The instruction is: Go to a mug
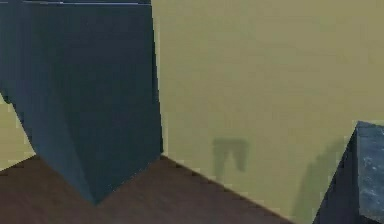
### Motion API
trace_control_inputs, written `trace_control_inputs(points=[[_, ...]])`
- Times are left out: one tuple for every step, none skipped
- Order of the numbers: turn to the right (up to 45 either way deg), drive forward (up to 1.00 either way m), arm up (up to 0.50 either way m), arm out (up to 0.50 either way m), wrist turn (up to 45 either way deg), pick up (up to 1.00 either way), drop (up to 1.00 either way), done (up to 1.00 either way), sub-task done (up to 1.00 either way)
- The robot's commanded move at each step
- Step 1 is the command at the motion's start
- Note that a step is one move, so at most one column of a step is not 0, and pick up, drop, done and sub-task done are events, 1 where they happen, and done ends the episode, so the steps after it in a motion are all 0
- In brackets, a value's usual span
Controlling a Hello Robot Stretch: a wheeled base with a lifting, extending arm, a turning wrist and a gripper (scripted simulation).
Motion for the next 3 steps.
trace_control_inputs(points=[[6.0, 0.0, 0.0, 0.0, 0.0, 0.0, 0.0, 0.0, 0.0], [0.0, 0.6, 0.0, 0.0, 0.0, 0.0, 0.0, 0.0, 0.0], [45.0, 0.0, 0.0, 0.0, 0.0, 0.0, 0.0, 0.0, 0.0]])
